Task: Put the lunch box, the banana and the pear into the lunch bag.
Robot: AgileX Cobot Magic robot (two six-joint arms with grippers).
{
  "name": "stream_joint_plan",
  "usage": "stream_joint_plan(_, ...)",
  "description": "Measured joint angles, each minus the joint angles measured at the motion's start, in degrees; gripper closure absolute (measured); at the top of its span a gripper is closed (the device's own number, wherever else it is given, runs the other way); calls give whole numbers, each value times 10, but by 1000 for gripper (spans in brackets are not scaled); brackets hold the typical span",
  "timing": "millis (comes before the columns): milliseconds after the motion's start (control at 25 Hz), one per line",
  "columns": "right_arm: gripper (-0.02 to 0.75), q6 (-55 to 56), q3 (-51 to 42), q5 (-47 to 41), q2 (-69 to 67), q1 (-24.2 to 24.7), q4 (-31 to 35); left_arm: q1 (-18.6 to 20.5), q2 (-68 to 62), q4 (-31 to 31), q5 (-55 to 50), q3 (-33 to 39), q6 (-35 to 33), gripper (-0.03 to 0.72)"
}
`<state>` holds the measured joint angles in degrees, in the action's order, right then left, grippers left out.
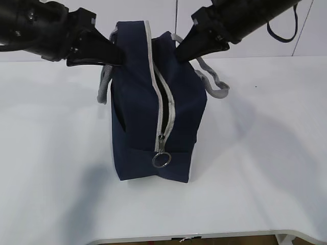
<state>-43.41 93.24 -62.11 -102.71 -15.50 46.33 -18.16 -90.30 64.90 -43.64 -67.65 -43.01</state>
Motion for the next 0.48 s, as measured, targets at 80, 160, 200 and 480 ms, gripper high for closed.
stream_joint_plan(80, 720, 0, -35, 24, 22, 1, 0, -6, -8, 16, 0, -1, -5, 690)
stream_joint_plan(160, 720, 0, -66, 54, 47, 1, -1, -18, -16, 29, -1, -2, -18, 690)
stream_joint_plan(200, 720, 0, -81, 65, 59, 1, -5, -25, -21, 34, -4, -4, -24, 690)
stream_joint_plan(480, 720, 18, -132, 129, 105, 2, -34, -56, -64, 50, -19, -44, -36, 690)
